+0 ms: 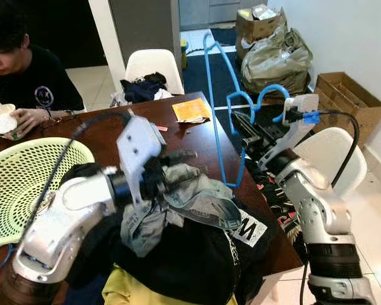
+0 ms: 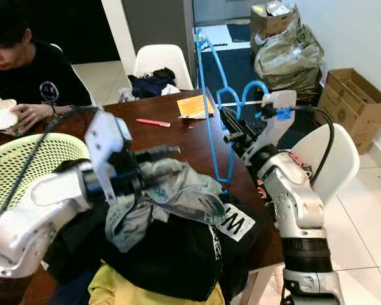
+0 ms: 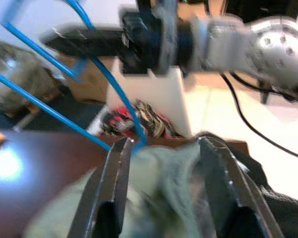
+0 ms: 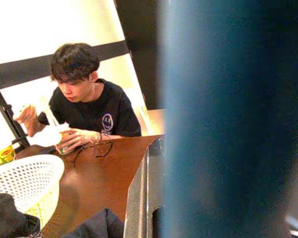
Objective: Hang hanger
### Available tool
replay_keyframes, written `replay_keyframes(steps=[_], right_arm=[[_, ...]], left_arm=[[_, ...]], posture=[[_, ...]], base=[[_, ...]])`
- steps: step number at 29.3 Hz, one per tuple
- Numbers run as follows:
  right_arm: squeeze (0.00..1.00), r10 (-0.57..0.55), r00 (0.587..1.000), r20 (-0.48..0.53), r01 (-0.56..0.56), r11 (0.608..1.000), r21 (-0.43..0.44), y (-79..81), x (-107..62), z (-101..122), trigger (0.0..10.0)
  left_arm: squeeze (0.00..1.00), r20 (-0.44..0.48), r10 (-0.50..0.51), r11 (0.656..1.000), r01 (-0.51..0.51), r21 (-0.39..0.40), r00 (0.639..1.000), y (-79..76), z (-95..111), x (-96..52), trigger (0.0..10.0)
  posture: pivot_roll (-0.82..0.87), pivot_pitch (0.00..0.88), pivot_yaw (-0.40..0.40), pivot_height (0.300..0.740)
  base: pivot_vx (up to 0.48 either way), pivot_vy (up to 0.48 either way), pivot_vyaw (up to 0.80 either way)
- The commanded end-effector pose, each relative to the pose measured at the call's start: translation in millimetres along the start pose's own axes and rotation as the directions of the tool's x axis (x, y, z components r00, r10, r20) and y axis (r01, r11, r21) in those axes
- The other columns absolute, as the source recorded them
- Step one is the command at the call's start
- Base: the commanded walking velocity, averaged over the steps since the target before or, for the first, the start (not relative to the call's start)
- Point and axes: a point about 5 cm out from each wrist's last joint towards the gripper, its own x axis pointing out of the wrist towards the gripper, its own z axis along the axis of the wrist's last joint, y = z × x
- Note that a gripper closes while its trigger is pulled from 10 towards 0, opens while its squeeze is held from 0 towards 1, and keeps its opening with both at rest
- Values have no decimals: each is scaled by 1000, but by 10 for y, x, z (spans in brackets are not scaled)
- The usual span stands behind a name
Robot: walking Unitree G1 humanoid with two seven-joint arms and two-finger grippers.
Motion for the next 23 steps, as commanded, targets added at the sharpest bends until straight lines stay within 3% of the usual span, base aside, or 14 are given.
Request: replay_keyframes(steps=[1, 3, 4, 5, 6, 14, 18, 23], right_arm=[[0, 3, 1000, -2, -3, 1000, -1, 27, -7, -34, 10000], [0, 1, 1000, -4, -1, 1000, -1, 28, -13, -39, 10000], [0, 0, 1000, -4, 0, 1000, 0, 29, -17, -42, 10000], [0, 0, 1000, -4, 0, 1000, 0, 29, -17, -42, 10000], [0, -1, 1000, -3, 1, 1000, -1, 33, -21, -40, 10000], [0, -15, 1000, 5, 15, 1000, -4, 16, -55, -28, 10000], [0, -18, 1000, 3, 18, 1000, -3, 15, -59, -39, 10000], [0, -17, 1000, 3, 17, 1000, 0, 23, -58, -37, 10000]], left_arm=[[1000, -63, 0, 1000, 1, 10, 998, -1, -104, -14, 10000], [1000, -84, -3, 1000, 4, 17, 996, -2, -140, -12, 10000], [302, -114, -2, 999, 6, 32, 993, 7, -186, -12, 10000], [302, -114, -2, 999, 6, 32, 993, 7, -186, -12, 10000], [0, -144, 11, 998, -3, 56, 990, 35, -233, -9, 10000], [0, -199, 15, 993, 9, 121, 980, 151, -279, -25, 10000], [0, -137, -5, 991, 23, 129, 991, 163, -142, 19, 10000], [0, -133, -39, 986, 59, 153, 990, 129, -92, 90, 10000]], posture=[[49, 81, 77, 740], [49, 82, 76, 740], [48, 84, 79, 740], [48, 84, 79, 740], [46, 85, 85, 740], [44, 95, 92, 740], [43, 96, 92, 740], [43, 102, 92, 740]], base=[[0, 0, 0], [0, 0, 0], [0, 0, 0], [0, 0, 0], [0, 0, 0], [0, 0, 0], [0, 0, 0], [0, 0, 0]])
